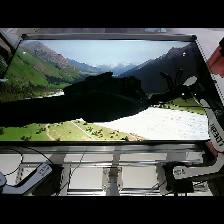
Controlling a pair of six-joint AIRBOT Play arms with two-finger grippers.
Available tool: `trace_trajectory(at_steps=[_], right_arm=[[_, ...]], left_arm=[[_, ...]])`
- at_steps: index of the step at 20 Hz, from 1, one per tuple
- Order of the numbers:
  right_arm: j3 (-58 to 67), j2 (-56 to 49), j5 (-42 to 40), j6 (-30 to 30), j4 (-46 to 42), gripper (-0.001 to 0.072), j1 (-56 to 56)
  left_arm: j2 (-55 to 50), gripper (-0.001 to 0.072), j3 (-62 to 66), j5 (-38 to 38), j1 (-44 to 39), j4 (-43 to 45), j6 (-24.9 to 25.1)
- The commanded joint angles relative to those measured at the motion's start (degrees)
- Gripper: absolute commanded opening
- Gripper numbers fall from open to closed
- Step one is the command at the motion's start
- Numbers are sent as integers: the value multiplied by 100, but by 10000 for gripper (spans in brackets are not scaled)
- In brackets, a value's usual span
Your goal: Fold the clothes and pants, and hang the long-sleeved shirts on hangers.
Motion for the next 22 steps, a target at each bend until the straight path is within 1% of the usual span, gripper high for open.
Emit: trace_trajectory(at_steps=[1,4,6,8,11,13,15,16,17,18,19,20,22], right_arm=[[192,-144,-328,-817,216,511,-35],[693,-376,-354,-896,203,511,-35],[1051,-625,-232,-866,203,510,-35],[1322,-918,140,-785,181,501,-35],[1403,-1279,686,-710,66,489,-2],[1403,-1464,925,-715,90,464,114],[1403,-1635,1110,-721,83,460,372],[1403,-1707,1213,-719,72,430,505],[1403,-1766,1331,-719,70,422,640],[1403,-1799,1438,-721,59,322,765],[1403,-1805,1513,-721,55,156,857],[1405,-1799,1596,-719,59,29,916],[1456,-1759,1768,-713,83,27,920]], left_arm=[[4,30,7,-221,7,26,-2],[4,30,7,-391,7,20,-2],[4,31,7,-492,7,22,-2],[4,31,7,-570,7,22,0],[4,31,7,-629,7,20,-2],[4,31,7,-686,4,17,-2],[4,31,7,-737,4,20,-2],[4,31,7,-750,4,17,0],[4,30,7,-754,4,20,0],[4,30,7,-754,4,20,0],[4,31,7,-754,4,20,0],[4,31,7,-754,4,20,0],[4,30,7,-754,4,17,0]])
